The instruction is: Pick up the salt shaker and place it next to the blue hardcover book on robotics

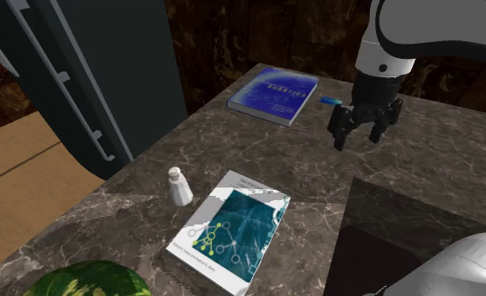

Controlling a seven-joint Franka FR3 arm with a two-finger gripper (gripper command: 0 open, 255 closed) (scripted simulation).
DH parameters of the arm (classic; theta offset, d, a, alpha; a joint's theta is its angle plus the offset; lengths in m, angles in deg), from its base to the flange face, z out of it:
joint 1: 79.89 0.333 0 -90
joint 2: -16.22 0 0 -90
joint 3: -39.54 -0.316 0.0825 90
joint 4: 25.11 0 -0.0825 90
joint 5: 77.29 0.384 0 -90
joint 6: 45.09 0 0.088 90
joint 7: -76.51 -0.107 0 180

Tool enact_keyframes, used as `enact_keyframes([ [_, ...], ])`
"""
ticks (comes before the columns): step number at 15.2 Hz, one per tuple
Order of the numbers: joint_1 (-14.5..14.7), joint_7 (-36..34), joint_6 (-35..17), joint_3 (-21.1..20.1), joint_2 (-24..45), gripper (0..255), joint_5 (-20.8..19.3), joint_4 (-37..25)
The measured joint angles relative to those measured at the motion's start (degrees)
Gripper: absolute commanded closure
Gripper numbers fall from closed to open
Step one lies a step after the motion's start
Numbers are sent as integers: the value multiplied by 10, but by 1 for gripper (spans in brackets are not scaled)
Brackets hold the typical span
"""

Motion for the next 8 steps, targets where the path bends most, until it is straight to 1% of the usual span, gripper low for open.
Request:
enact_keyframes([
  [1, 0, 0, 0, 0, 0, 0, 0, 0],
  [3, 6, -14, -11, -13, 9, 0, 12, -2],
  [8, 26, -68, -54, -62, 44, 0, 52, -10],
])
